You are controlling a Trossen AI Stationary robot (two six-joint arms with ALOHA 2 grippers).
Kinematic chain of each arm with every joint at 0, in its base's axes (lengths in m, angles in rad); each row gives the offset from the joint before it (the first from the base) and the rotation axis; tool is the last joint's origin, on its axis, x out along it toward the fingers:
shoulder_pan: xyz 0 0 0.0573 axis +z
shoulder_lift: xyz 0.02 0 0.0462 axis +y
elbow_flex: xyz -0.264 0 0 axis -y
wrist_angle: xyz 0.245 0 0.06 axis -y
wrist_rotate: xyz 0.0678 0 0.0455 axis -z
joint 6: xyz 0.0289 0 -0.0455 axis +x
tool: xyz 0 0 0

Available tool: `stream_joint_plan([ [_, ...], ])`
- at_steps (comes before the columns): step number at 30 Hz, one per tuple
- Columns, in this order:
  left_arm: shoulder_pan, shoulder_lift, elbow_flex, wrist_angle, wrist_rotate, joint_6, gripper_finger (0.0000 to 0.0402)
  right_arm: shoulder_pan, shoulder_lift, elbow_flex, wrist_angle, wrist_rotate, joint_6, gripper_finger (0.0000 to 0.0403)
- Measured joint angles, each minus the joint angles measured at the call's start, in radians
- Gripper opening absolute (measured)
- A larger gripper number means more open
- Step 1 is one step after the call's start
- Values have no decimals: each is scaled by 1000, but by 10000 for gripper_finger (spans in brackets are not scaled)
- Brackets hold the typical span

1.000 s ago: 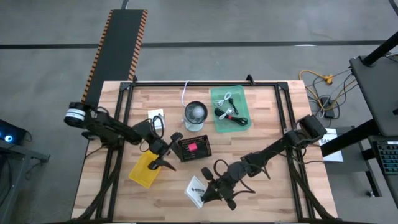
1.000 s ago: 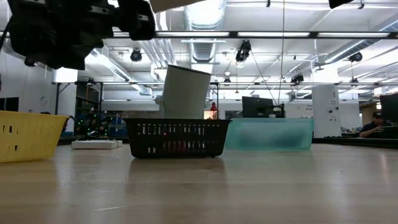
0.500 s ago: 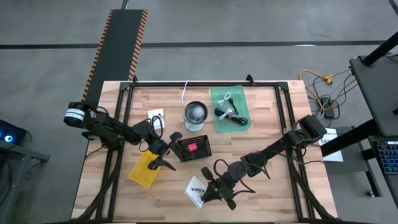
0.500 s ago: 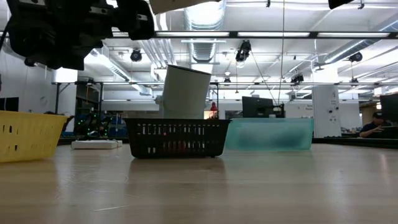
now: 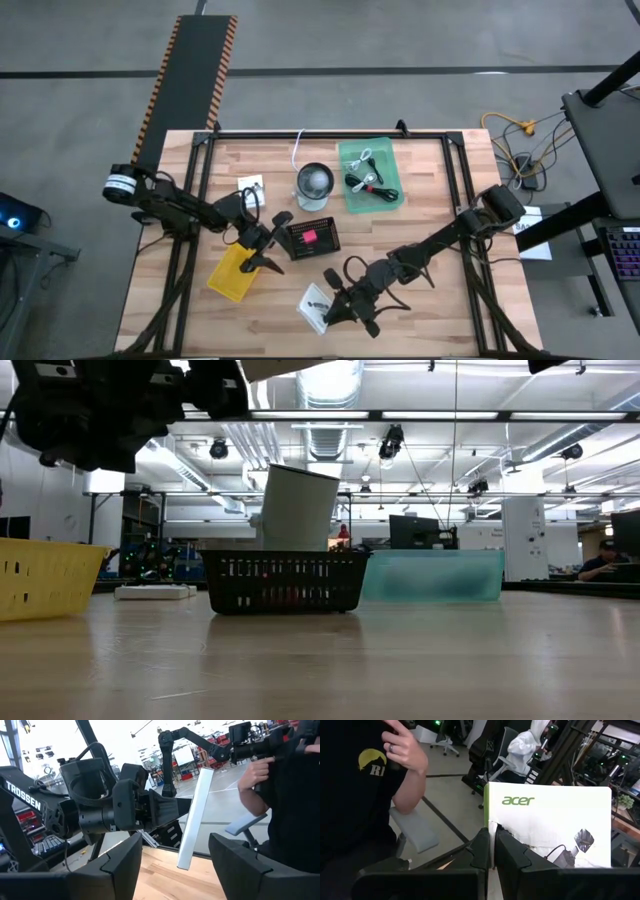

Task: Pick and place items into bin
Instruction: Put the bottom white box into the yellow bin

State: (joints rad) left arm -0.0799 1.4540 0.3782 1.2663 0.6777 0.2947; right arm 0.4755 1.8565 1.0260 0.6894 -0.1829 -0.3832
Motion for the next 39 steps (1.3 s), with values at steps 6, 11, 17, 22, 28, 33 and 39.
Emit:
stream_joint_plan([
  [6, 0, 0, 4, -8, -1, 1, 265, 0, 0, 0, 5, 0, 2, 11],
  [11, 0, 0, 4, -20, -2, 2, 287, 0, 0, 12, 4, 0, 2, 11],
  [17, 0, 0, 4, -20, -2, 2, 288, 0, 0, 16, 2, 0, -1, 11],
  [22, 0, 0, 13, -48, -1, 4, 288, 0, 0, 15, 2, 0, -2, 11],
  [28, 0, 0, 63, -162, -2, 10, 288, 0, 0, 15, 2, 0, -2, 11],
  [33, 0, 0, 72, -170, -1, 10, 288, 0, 0, 14, 2, 0, 2, 11],
  [39, 0, 0, 72, -180, -1, 19, 288, 0, 0, 14, 1, 0, 5, 11],
])
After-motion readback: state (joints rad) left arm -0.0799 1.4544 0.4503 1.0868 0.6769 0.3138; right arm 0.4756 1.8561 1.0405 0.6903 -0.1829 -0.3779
